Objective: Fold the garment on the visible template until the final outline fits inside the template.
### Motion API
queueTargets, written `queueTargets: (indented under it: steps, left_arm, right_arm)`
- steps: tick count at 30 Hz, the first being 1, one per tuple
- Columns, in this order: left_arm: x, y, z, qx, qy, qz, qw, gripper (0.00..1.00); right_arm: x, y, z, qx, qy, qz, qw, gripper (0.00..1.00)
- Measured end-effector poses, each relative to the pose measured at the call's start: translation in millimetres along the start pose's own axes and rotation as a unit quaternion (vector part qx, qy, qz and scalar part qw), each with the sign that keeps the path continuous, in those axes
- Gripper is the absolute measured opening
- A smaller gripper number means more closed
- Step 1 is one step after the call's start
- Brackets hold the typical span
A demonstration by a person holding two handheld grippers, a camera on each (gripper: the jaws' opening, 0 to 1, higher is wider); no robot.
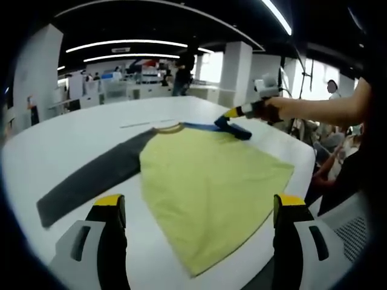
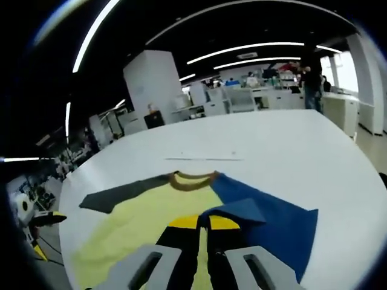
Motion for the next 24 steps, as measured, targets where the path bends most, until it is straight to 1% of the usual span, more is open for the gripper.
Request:
queueTargets:
  steps: [6,17,24]
  left_arm:
    - [-1.2,1.9,0.5,-0.002,-0.002,0.000,1.0000,0.99]
    - [-3.7,6.5,0.3,-0.004,-0.007,0.007,0.9999,0.99]
    - [-2.8,6.5,-0.5,-0.004,-0.008,0.009,0.9999,0.99]
  right_arm:
    - [14.1,-5.5,13.1,0.001,-0.019,-0.005,0.9998,0.00]
    - [34.5,-12.4,30.8,-0.016,-0.044,0.007,0.9989,0.00]
    - [45.4,-22.6,42.7,-0.020,-0.059,0.003,0.9981,0.00]
Point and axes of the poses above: the point that each gripper's makers call its tool centre point, and the gripper's own axes: x roughly forward along the fingers, z roughly to its left, y roughly out of its underside, the point moved 7 cm from there along -x, roughly backward along the fingers, and after that the axes turned 9 degrees about -y, right-handed, at the moved point
